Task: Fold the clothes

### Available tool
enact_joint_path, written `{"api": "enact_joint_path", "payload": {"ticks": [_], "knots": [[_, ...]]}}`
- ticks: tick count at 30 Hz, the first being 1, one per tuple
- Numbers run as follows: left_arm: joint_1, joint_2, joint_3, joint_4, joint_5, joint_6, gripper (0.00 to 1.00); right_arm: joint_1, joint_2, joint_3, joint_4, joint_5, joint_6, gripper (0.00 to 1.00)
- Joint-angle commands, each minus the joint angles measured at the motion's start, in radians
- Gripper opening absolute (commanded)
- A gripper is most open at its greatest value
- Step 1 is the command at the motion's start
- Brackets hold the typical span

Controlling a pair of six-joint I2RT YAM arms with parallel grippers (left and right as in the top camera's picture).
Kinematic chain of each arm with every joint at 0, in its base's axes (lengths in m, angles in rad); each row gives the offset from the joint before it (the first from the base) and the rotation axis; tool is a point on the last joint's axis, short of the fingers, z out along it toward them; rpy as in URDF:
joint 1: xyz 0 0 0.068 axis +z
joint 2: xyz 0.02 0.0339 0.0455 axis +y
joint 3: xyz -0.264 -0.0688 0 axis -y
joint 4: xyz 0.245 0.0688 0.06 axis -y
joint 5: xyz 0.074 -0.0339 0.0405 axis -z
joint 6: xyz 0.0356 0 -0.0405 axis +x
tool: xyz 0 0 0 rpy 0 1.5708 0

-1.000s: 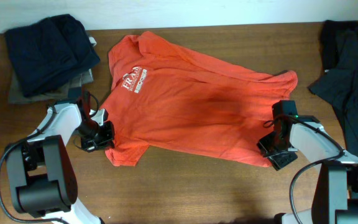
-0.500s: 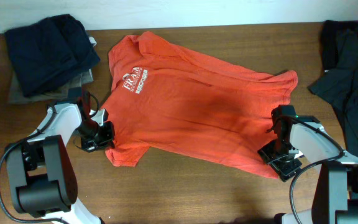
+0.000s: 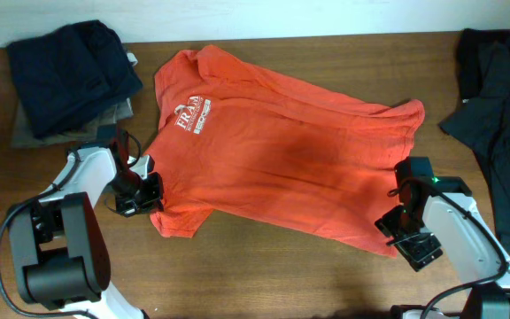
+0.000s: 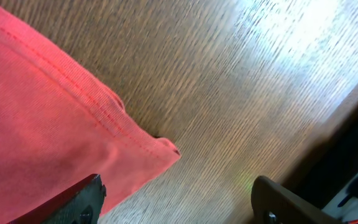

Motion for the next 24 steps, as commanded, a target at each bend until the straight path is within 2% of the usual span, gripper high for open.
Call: {"api": "enact_joint_path", "payload": {"ticks": [1, 3, 7, 16, 24], "knots": [[0.001, 0.009, -0.010, -0.014, 0.017, -0.034, 0.01, -0.005, -0.002, -0.005, 0.027, -0.021, 0.008, 0.72], [0.001, 0.009, -0.010, -0.033, 0.053, -0.043, 0.01, -0.005, -0.002, -0.005, 0.042, -0.022, 0.008, 0.52], [0.001, 0.009, -0.010, -0.047, 0.140, -0.043, 0.01, -0.005, -0.002, -0.027, 0.097, -0.023, 0.008, 0.04], [0.001, 0.009, -0.010, -0.049, 0.139, -0.056, 0.01, -0.005, 0.013, -0.159, 0.304, -0.117, -0.089, 0.04], [0.001, 0.009, -0.010, -0.098, 0.139, -0.101, 0.01, -0.005, 0.080, -0.177, 0.315, -0.104, -0.060, 0.04]]}}
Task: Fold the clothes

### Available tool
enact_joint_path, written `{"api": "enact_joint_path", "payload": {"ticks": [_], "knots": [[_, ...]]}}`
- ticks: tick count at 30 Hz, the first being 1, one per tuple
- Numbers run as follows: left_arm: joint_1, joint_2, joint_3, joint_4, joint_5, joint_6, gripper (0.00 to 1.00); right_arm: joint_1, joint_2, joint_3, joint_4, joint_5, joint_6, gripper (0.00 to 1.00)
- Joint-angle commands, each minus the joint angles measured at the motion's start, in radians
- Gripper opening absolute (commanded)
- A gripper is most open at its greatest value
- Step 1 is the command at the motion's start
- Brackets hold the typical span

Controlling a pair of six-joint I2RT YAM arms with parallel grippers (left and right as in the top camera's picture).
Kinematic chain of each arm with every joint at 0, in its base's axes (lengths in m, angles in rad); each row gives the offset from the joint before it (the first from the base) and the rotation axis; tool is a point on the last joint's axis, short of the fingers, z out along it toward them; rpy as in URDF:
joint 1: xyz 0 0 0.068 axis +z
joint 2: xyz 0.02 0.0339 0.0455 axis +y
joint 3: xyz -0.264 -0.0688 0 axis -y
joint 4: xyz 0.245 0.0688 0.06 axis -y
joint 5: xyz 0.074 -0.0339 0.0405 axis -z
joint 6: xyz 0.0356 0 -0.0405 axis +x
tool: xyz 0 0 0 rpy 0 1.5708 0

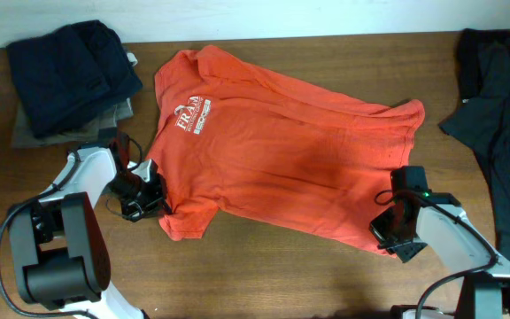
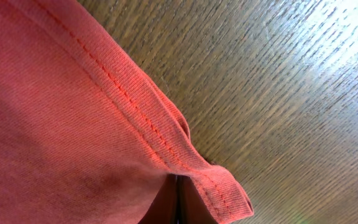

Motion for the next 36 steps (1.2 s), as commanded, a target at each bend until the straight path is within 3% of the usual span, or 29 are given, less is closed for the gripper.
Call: {"api": "enact_joint_path", "payload": {"ticks": [1, 10, 21, 36], "knots": [[0.001, 0.009, -0.010, -0.040, 0.019, -0.049, 0.01, -0.004, 0.053, -0.029, 0.007, 0.005, 0.041, 0.04], [0.001, 0.009, -0.010, -0.153, 0.018, -0.081, 0.01, -0.018, 0.056, -0.029, 0.007, 0.043, 0.080, 0.04], [0.001, 0.009, -0.010, -0.282, 0.018, -0.082, 0.01, -0.309, 0.056, 0.006, 0.014, 0.058, 0.018, 0.04], [-0.066, -0.022, -0.119, -0.349, 0.018, -0.149, 0.01, -0.378, 0.056, 0.132, -0.011, 0.059, -0.010, 0.04]]}}
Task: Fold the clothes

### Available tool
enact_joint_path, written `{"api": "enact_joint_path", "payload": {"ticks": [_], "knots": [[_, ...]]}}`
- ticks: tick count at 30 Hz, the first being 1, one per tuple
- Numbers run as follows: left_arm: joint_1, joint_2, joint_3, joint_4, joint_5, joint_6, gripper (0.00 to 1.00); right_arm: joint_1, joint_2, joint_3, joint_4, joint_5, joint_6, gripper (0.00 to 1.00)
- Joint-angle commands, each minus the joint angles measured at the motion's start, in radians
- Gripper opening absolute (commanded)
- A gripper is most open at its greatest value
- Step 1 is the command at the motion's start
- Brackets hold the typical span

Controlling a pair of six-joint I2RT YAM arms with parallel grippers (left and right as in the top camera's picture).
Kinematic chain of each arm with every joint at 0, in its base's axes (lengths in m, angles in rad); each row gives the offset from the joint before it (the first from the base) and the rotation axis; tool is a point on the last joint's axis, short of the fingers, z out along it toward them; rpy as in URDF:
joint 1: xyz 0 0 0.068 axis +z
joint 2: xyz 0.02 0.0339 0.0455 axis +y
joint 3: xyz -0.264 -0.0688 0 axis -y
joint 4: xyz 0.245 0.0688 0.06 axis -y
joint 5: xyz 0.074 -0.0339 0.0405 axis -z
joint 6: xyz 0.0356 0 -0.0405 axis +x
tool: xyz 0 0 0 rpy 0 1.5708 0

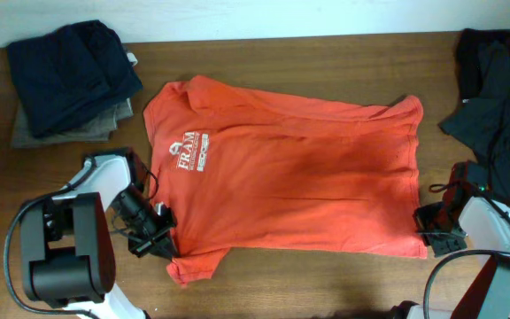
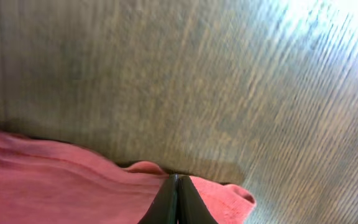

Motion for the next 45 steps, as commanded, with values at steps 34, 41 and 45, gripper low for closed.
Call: {"api": "enact_joint_path", "payload": {"ticks": [34, 41, 45], "knots": [[0.000, -0.307, -0.209, 0.055, -0.081, -0.088, 0.57, -0.006, 0.006, 0.140, -0.052, 0.034, -0.112, 0.39], [0.000, -0.307, -0.092, 0.161, -0.084, -0.040, 0.59, -0.006, 0.006, 0.323, -0.170, -0.017, -0.256, 0.53], [0.000, -0.307, 0.029, 0.260, -0.079, 0.018, 0.55, -0.006, 0.006, 0.373, -0.138, -0.175, -0.351, 0.69]]}}
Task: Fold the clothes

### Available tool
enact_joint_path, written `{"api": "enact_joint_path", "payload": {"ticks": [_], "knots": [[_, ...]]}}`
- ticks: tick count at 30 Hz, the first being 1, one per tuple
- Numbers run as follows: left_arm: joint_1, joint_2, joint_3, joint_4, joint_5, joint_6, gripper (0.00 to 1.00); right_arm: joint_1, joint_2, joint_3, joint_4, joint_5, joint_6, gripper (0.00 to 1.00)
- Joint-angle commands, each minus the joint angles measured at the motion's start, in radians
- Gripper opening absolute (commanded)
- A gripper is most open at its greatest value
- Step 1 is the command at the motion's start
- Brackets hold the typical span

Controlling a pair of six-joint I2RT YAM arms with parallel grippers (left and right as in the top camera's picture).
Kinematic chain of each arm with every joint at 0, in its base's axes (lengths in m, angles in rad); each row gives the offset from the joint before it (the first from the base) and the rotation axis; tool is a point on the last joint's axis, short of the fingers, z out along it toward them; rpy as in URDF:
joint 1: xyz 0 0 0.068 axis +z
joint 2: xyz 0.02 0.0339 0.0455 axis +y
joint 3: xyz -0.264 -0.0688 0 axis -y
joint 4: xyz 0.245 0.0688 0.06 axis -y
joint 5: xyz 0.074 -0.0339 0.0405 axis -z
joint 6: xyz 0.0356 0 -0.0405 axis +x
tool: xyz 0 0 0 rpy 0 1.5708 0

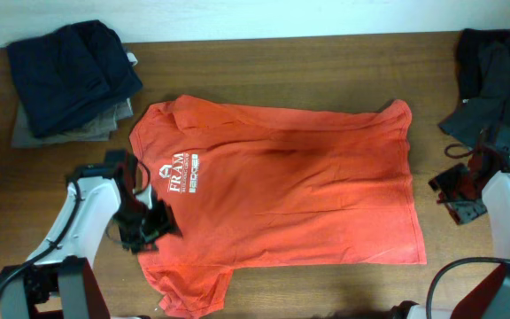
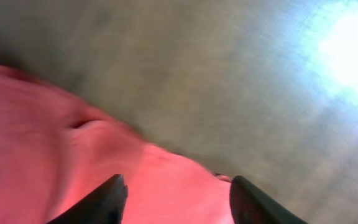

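An orange T-shirt (image 1: 282, 190) with a white chest print lies spread flat across the middle of the wooden table (image 1: 326, 58), collar to the left. My left gripper (image 1: 153, 223) lies on the shirt's left edge by the lower sleeve and looks shut on the cloth. To the right of the hem, my right gripper (image 1: 454, 190) is off the cloth. In the blurred right wrist view that right gripper (image 2: 179, 199) is open, its fingers (image 2: 107, 198) spread, with red cloth (image 2: 73, 149) below and nothing held.
A stack of dark folded clothes (image 1: 73, 71) sits at the back left corner. A heap of dark unfolded garments (image 1: 494, 84) lies at the right edge, close to my right arm.
My right gripper has opened, let go of the hem corner and now sits farther back beside the shirt. The shirt lies flatter and farther left and forward, the left gripper still at its edge.
The shirt lay slanted, my left gripper at its sleeve and my right gripper open beside the hem corner. Then the right gripper was shut on that corner. Later the shirt was squarer to the table. Now it lies flat with the right gripper released.
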Motion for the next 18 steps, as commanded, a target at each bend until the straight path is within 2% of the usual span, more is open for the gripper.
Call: {"api": "enact_joint_path", "payload": {"ticks": [1, 2, 3, 4, 5, 6, 11, 16, 18], "knots": [[0.000, -0.014, 0.140, 0.082, 0.014, 0.064, 0.55, -0.006, 0.000, 0.047, 0.033, -0.151, -0.093, 0.74], [0.000, -0.014, 0.175, 0.131, 0.041, 0.064, 0.54, -0.006, 0.000, 0.047, 0.049, -0.188, -0.093, 0.79], [0.000, -0.014, 0.192, 0.163, 0.064, 0.064, 0.62, -0.006, 0.000, 0.047, 0.058, -0.212, -0.093, 0.81], [0.000, -0.013, 0.213, 0.222, 0.106, 0.064, 0.76, -0.006, 0.000, 0.047, 0.068, -0.230, -0.093, 0.84], [0.000, -0.013, 0.229, 0.323, 0.148, 0.064, 0.70, -0.006, 0.000, 0.047, 0.099, -0.267, -0.093, 0.87], [0.000, -0.013, 0.230, 0.390, 0.166, 0.063, 0.70, -0.006, 0.000, 0.047, 0.119, -0.289, -0.101, 0.87], [0.000, 0.021, 0.230, 0.671, 0.173, 0.051, 0.76, -0.004, 0.000, 0.047, 0.187, -0.383, -0.191, 0.87], [-0.003, 0.125, 0.230, 0.883, 0.187, -0.006, 0.76, 0.027, 0.000, 0.047, 0.206, -0.386, -0.194, 0.88], [-0.017, 0.178, 0.243, 0.909, 0.192, -0.021, 0.74, 0.049, 0.000, 0.047, 0.206, -0.386, -0.194, 0.88]]}}
